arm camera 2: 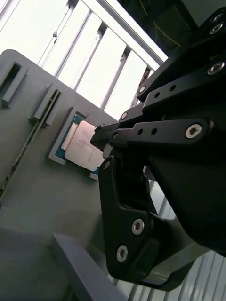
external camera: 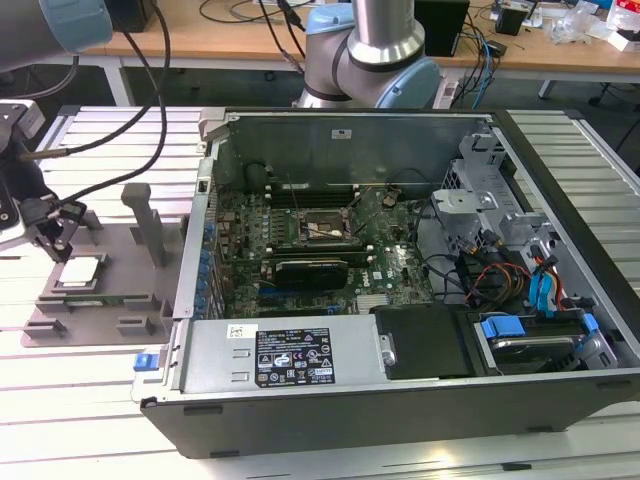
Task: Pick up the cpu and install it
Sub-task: 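Pick up the cpu and move it towards the insertion slot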
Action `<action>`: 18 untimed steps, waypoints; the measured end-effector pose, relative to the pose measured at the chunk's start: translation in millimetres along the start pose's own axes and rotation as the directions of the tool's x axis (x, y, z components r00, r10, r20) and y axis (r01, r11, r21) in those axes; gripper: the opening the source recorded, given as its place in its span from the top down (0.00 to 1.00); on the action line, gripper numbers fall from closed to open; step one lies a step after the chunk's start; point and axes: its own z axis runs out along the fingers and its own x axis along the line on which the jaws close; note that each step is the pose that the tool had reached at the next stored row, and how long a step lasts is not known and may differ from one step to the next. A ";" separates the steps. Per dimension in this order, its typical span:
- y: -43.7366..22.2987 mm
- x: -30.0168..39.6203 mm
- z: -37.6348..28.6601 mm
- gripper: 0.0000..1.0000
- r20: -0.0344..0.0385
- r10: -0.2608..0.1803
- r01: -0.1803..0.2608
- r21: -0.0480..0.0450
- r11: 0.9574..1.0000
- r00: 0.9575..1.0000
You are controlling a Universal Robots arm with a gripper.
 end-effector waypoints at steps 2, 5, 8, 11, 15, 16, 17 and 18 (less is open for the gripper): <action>-0.1 -0.1 0.3 0.89 0.000 0.000 0.000 0.000 1.000 1.000; -0.1 -0.1 0.8 0.89 0.000 0.000 0.000 0.000 1.000 1.000; -0.1 -0.1 1.1 0.71 0.000 0.000 0.000 0.000 1.000 1.000; -0.2 -0.1 1.5 0.52 0.000 0.000 0.000 0.000 1.000 1.000; -0.2 -0.1 2.1 0.34 0.000 0.000 0.000 0.000 1.000 1.000; -0.2 -0.1 2.2 0.34 0.000 0.000 0.000 0.000 1.000 1.000; -0.2 0.0 2.4 0.34 0.000 0.000 0.000 0.000 1.000 1.000; -0.2 0.0 2.7 0.34 0.000 0.000 0.000 0.000 1.000 1.000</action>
